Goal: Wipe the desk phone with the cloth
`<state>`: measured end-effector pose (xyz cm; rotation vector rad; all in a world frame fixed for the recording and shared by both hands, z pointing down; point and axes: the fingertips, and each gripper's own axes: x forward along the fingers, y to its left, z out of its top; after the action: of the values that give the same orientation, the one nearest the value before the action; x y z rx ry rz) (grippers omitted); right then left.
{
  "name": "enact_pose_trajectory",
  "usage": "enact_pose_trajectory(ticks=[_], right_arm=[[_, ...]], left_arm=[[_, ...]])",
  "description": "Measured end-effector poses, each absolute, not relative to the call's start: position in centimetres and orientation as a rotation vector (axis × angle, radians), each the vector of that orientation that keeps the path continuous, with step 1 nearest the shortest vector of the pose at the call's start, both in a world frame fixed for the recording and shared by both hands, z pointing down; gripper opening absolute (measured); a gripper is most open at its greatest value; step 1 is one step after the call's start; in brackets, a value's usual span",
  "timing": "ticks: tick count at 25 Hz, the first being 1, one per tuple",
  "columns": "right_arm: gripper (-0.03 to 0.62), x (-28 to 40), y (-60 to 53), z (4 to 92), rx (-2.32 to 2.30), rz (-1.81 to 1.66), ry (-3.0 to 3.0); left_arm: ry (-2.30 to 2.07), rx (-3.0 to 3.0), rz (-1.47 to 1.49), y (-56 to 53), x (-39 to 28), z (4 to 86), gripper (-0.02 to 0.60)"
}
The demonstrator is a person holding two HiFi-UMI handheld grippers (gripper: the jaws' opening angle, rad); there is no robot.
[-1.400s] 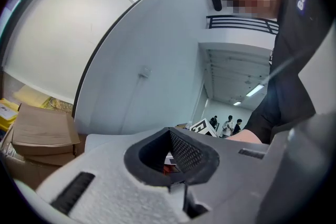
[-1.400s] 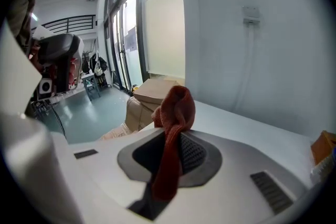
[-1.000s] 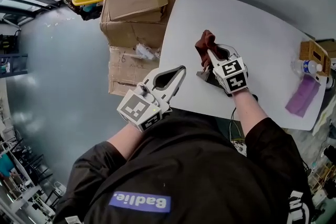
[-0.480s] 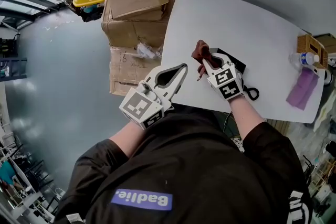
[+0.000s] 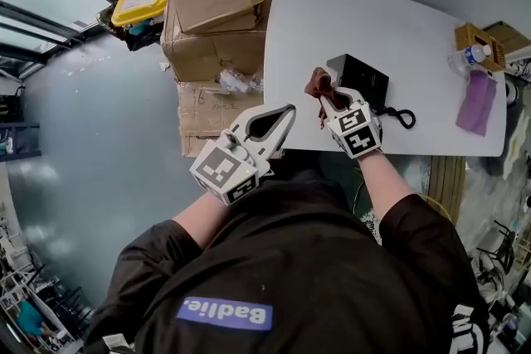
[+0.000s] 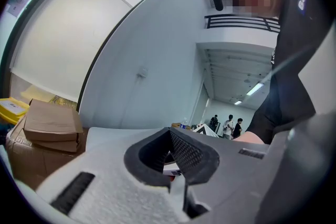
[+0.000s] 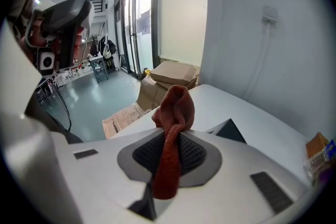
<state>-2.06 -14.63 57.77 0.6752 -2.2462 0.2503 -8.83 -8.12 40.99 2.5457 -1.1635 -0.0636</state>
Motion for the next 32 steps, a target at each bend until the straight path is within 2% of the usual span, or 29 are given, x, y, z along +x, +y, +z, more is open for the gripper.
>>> enact_pose_trajectory(ticks=[8, 22, 32], right_arm=[[0.069, -1.1, -9.0, 52.0, 0.845, 0.289, -2.311], [0.069, 4.1, -4.1, 38.7, 0.864, 0.292, -2.623], [0.069, 7.2, -2.6, 37.3, 0.848, 0.327, -2.741]], left_arm=[[-1.023, 2.611, -0.033, -4.2, -7.9, 41.3, 0.006], [-0.974, 2.601, 0.009, -3.1, -1.3, 39.5, 0.006], [-0.981, 2.631, 0.009, -2.3, 2.4, 38.0, 0.006]])
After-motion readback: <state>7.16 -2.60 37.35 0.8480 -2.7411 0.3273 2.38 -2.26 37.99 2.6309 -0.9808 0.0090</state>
